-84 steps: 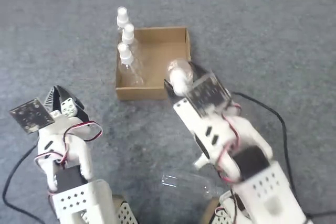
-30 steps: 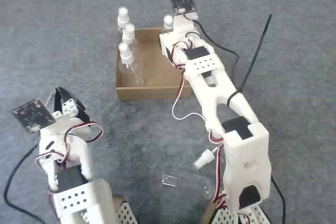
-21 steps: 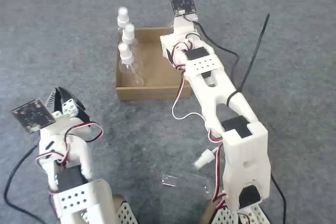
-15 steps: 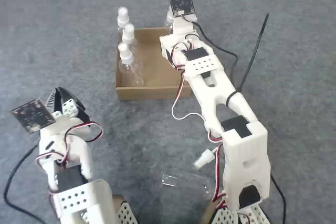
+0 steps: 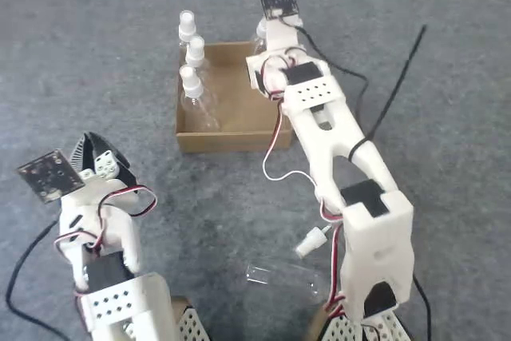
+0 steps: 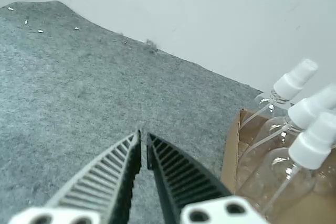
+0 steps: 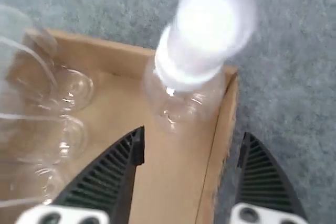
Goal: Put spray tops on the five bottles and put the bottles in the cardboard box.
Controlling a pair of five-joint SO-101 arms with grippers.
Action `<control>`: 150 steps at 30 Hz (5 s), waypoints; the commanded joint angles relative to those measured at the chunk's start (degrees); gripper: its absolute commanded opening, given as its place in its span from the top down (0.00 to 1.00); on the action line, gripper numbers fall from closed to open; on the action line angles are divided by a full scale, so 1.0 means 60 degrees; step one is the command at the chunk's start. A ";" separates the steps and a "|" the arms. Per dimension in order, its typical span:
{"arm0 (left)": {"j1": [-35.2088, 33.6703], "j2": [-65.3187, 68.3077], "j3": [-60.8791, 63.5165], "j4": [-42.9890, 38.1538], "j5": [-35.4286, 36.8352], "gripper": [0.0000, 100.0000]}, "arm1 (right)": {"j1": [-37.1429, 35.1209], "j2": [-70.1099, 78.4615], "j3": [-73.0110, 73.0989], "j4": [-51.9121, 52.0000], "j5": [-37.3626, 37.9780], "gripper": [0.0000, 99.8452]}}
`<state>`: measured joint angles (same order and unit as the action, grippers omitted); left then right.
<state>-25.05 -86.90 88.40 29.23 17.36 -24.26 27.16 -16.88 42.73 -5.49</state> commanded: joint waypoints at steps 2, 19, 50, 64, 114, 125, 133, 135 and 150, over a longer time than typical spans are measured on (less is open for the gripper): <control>-0.0044 0.0088 -0.0139 -0.0337 0.0015 0.98 | 0.0095 -0.1531 -0.0674 0.0857 -0.0029 0.77; -0.0059 0.0088 -0.0139 -0.0337 0.0000 0.98 | 0.0081 -0.4168 -0.0645 0.6044 0.2212 0.77; -0.0073 0.0088 -0.0125 -0.0337 -0.0015 0.98 | -0.1414 -0.9678 0.4381 1.0000 0.4908 0.77; -0.0718 0.0088 -0.0037 -0.0484 0.0044 0.92 | -0.3993 -1.1949 0.8689 0.8359 0.4835 0.77; -0.1099 0.0103 0.0344 -0.1275 0.0059 0.92 | -0.5311 -1.2110 1.2484 0.4168 0.3560 0.97; -0.1099 0.0088 0.0344 -0.1275 0.0059 0.92 | -0.2234 -1.2110 1.1004 0.4198 0.1670 0.97; -0.1099 0.0088 0.0344 -0.1275 0.0059 0.92 | -0.0315 -1.2095 1.0945 0.3377 0.0205 0.97; -0.1114 0.0088 0.0344 -0.1275 0.0059 0.92 | 0.0212 -1.2095 1.0945 0.3026 -0.0264 0.97; -0.1099 0.0088 0.0344 -0.1275 0.0059 0.92 | 0.2674 -1.1993 1.1048 0.2205 -0.2593 0.97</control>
<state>-31.65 -86.90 91.12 23.52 17.10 -11.60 -43.52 52.48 57.76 -18.42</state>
